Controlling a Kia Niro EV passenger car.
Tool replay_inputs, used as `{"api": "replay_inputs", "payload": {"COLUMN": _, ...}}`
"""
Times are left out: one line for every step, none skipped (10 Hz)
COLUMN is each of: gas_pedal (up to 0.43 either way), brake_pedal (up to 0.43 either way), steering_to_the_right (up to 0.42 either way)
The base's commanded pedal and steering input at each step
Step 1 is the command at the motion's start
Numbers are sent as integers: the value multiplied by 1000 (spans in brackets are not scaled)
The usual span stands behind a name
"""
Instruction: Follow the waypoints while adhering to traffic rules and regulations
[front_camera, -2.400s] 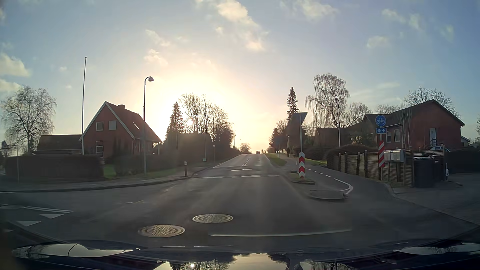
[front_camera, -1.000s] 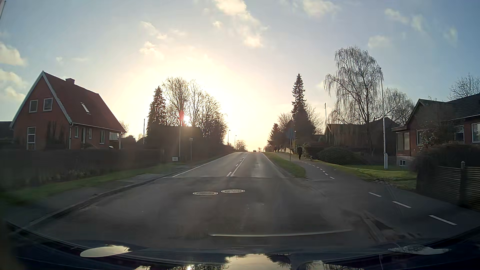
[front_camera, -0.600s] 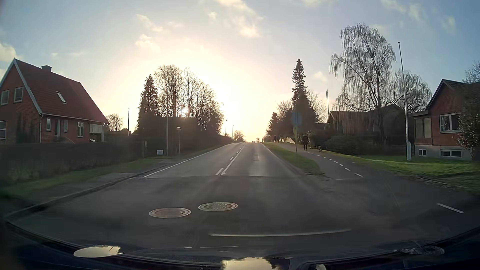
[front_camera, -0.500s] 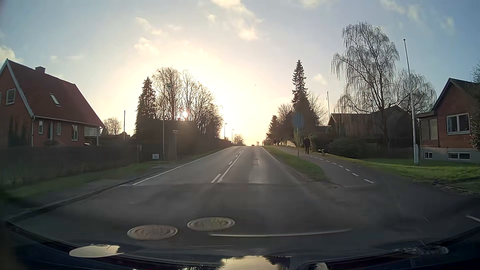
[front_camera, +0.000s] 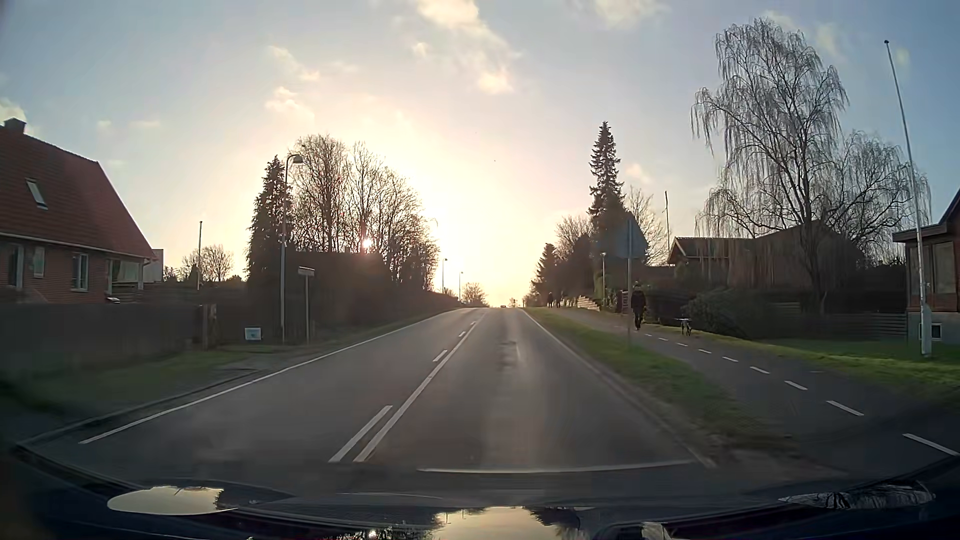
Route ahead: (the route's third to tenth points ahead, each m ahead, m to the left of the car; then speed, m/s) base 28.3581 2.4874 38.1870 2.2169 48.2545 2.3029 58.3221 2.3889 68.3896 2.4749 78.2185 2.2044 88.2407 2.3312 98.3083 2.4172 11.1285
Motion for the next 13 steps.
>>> {"api": "replay_inputs", "payload": {"gas_pedal": 220, "brake_pedal": 0, "steering_to_the_right": 3}}
{"api": "replay_inputs", "payload": {"gas_pedal": 220, "brake_pedal": 0, "steering_to_the_right": 4}}
{"api": "replay_inputs", "payload": {"gas_pedal": 220, "brake_pedal": 0, "steering_to_the_right": -1}}
{"api": "replay_inputs", "payload": {"gas_pedal": 228, "brake_pedal": 0, "steering_to_the_right": -4}}
{"api": "replay_inputs", "payload": {"gas_pedal": 228, "brake_pedal": 0, "steering_to_the_right": -4}}
{"api": "replay_inputs", "payload": {"gas_pedal": 228, "brake_pedal": 0, "steering_to_the_right": -4}}
{"api": "replay_inputs", "payload": {"gas_pedal": 228, "brake_pedal": 0, "steering_to_the_right": 0}}
{"api": "replay_inputs", "payload": {"gas_pedal": 228, "brake_pedal": 0, "steering_to_the_right": 2}}
{"api": "replay_inputs", "payload": {"gas_pedal": 220, "brake_pedal": 0, "steering_to_the_right": 3}}
{"api": "replay_inputs", "payload": {"gas_pedal": 220, "brake_pedal": 0, "steering_to_the_right": 2}}
{"api": "replay_inputs", "payload": {"gas_pedal": 220, "brake_pedal": 0, "steering_to_the_right": 2}}
{"api": "replay_inputs", "payload": {"gas_pedal": 220, "brake_pedal": 0, "steering_to_the_right": 2}}
{"api": "replay_inputs", "payload": {"gas_pedal": 220, "brake_pedal": 0, "steering_to_the_right": 3}}
